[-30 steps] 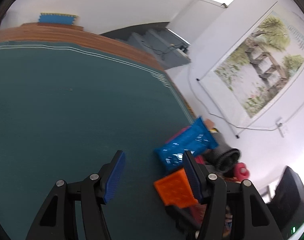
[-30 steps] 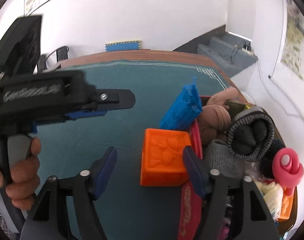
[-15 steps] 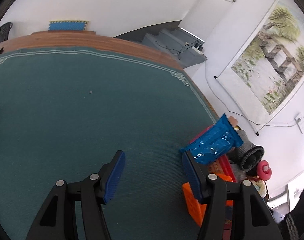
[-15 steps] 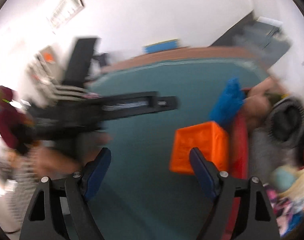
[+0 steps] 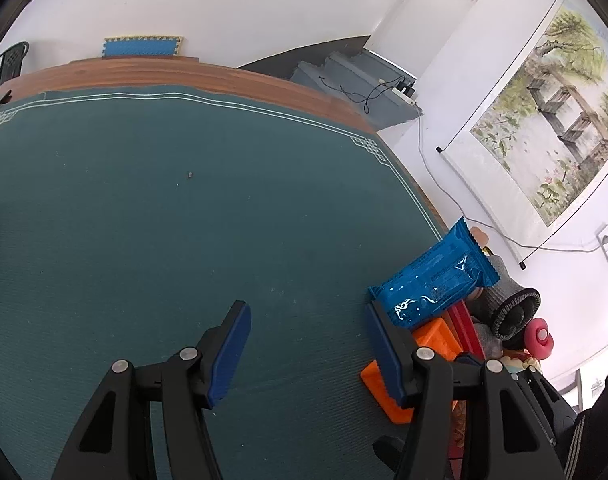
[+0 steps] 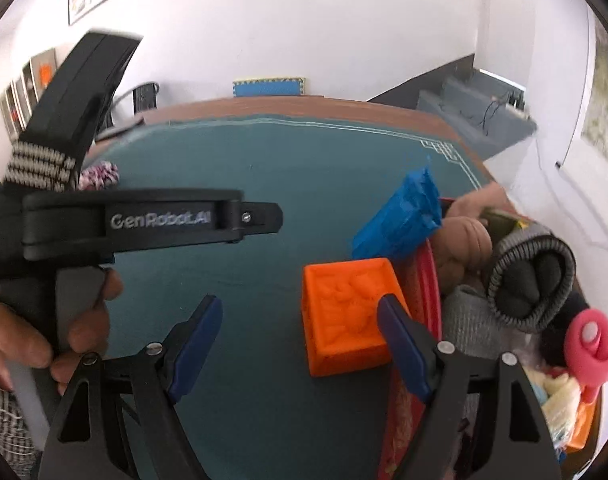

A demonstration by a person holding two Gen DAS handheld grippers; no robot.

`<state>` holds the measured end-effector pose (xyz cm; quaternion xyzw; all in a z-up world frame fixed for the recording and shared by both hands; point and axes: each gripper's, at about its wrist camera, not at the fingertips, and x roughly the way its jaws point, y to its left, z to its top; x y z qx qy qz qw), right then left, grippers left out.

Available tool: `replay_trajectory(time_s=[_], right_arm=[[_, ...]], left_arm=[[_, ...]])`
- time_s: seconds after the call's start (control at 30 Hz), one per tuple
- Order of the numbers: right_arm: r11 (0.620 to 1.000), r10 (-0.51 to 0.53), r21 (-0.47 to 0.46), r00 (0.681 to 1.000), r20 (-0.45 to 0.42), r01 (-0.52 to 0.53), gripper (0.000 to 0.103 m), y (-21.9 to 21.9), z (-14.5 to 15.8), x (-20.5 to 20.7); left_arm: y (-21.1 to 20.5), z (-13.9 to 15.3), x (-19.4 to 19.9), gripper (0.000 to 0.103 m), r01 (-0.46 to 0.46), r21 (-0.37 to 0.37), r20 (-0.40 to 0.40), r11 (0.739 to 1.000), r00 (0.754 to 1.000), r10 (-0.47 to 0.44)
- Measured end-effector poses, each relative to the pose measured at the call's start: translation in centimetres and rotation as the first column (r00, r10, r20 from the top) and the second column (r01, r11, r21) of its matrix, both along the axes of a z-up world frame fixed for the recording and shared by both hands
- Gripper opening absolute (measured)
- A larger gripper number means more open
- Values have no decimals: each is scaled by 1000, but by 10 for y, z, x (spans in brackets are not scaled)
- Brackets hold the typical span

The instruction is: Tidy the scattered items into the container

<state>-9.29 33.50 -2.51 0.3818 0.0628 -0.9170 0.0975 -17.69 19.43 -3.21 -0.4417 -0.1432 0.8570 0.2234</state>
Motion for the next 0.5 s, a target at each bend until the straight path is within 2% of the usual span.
replay_trajectory(time_s=[0.17,0.27,0.3,0.33,0.4,0.43,0.5], right_arm=[[998,-56,22,998,-22,56,82,18,-2,-14],[994,-95,58,995,-20,96,78,17,-2,-21],[989,-116,91,993,-25,118,69,15,-2,-21],[983,-139,114,990,-39,143,53,14,-1,-20],[980,-160,114,986,-48,165,35,19,0,-17],[981,-163,99,986,-46,166,30,24,1,-15],[983,-166,74,985,-54,170,29,27,3,-11]], left_arm=[[1,0,-1,61,-9,0,9,1000,1000,9],[1,0,-2,61,-10,0,11,1000,1000,10],[2,0,-1,61,-9,0,11,1000,1000,9],[2,0,-1,61,-8,-1,11,1000,1000,8],[3,1,-1,61,-7,-1,11,1000,1000,7],[3,1,-1,61,-6,-2,12,1000,1000,6],[4,1,0,61,-3,-3,10,1000,1000,3]])
